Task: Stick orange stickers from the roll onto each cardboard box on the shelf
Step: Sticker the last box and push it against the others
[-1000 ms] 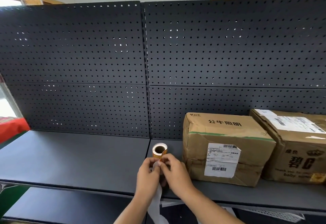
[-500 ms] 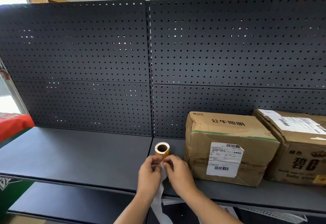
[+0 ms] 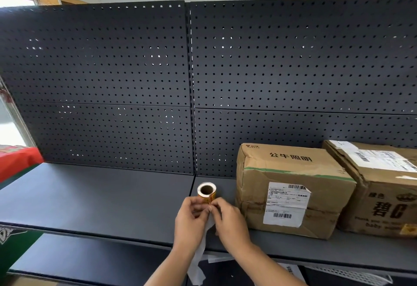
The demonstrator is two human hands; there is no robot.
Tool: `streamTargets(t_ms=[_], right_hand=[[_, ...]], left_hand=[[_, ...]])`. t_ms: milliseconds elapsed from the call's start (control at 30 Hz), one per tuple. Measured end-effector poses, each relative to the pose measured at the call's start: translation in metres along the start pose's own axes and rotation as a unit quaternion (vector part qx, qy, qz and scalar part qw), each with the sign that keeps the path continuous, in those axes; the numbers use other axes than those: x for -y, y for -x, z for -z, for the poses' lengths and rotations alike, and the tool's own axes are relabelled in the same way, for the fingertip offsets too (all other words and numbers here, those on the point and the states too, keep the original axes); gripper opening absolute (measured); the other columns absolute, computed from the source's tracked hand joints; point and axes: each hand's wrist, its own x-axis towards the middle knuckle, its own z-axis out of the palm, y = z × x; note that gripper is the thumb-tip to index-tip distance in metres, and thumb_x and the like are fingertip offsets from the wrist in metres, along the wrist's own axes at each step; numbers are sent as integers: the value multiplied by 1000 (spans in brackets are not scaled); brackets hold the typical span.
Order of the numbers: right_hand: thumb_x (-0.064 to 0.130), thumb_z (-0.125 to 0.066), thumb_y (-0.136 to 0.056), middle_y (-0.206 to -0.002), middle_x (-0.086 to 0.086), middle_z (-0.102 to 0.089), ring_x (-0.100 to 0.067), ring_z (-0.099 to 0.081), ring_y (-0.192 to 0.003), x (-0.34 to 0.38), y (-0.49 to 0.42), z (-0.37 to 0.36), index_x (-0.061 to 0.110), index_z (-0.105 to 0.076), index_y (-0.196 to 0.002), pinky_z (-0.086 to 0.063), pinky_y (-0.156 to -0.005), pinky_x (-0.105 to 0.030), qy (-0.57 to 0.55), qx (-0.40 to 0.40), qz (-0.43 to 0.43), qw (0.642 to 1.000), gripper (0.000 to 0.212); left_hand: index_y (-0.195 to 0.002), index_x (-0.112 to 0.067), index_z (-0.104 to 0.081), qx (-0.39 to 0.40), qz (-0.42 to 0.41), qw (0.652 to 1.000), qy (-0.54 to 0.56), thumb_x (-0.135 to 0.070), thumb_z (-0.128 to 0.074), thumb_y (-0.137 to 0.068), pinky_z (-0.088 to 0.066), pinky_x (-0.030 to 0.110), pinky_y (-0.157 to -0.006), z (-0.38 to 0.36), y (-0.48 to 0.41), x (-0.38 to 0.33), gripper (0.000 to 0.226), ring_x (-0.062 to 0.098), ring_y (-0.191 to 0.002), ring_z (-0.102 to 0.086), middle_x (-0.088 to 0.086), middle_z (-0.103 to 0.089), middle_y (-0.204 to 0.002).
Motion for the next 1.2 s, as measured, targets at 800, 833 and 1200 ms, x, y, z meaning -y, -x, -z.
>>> streamTargets(t_ms=[800, 833, 1200], right_hand=[[25, -63, -97, -71, 3, -71, -12, -65, -63, 4, 2, 3, 21, -68, -84, -55, -60, -39, -3, -52, -57, 997, 15], [25, -63, -97, -69, 3, -70, -12, -65, -59, 5, 2, 5, 22, -67, -82, -54, -58, -39, -2, -54, -67, 996, 16], [23, -56, -98, -54, -3, -66, -13, -61, -35, 5, 9, 25, 19, -68, -78, -55, -49, -32, 16, -57, -100, 993, 24]], left_hand=[[-83, -30, -82, 13, 25, 988, -154, 1, -62, -95, -58, 24, -84, 10, -14, 7, 38, 8, -89, -71, -13, -75, -97], [-83, -31, -81, 13, 24, 986, -164, 0, -62, -96, -57, 23, -84, 10, -16, 6, 39, 7, -90, -70, -14, -75, -97], [-89, -27, -81, -4, 61, 984, -169, -3, -56, -97, -43, 16, -59, 7, -24, 5, 35, 10, -67, -63, -9, -75, -96]])
